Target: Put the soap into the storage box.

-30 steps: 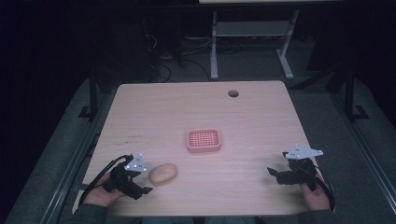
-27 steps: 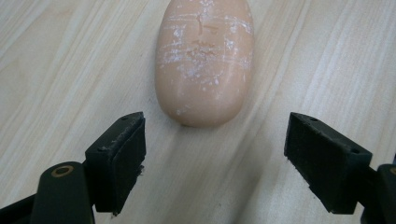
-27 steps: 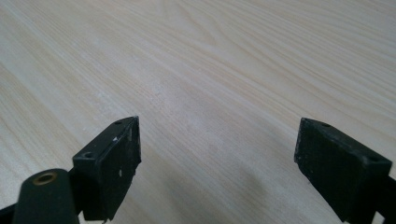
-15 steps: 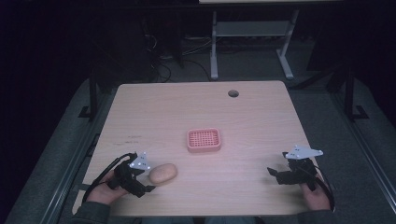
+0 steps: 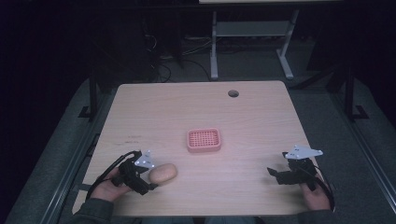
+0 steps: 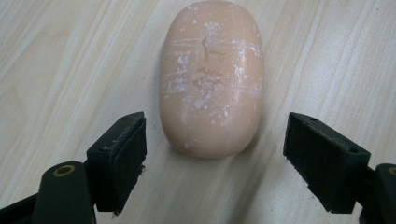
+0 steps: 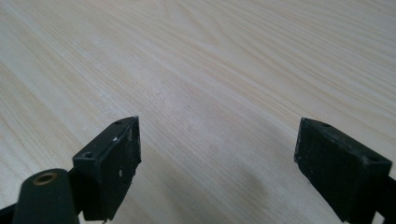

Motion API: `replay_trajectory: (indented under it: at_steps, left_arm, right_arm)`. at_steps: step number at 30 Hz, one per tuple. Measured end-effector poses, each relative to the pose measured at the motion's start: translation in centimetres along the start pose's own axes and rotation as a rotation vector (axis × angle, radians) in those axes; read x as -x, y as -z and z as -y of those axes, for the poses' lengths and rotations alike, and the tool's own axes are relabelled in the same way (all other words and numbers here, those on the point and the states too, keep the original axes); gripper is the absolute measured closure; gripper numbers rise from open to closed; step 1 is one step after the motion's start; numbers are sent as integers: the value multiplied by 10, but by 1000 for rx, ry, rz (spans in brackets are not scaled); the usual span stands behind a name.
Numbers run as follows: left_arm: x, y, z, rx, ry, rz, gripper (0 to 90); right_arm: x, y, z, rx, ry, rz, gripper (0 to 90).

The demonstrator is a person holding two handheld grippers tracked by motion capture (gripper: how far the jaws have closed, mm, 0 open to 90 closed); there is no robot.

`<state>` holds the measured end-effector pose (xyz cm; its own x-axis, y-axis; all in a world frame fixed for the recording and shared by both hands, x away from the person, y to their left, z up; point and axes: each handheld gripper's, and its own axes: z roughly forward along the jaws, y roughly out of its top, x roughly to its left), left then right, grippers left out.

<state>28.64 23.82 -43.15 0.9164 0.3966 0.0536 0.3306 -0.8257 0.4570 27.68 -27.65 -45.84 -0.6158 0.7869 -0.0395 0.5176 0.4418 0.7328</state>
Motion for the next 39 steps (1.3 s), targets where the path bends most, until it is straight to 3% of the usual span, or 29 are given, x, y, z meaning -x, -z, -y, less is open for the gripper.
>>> replay_trajectory:
  at_steps: [19,39]
  left_arm:
    - [-3,-8,-14,-9,-33,12,212]
    - [-6,-22,-29,-44,-31,33,228]
  right_arm:
    - [0,0,0,-4,5,1,141]
    - [0,0,0,-3,5,-2,141]
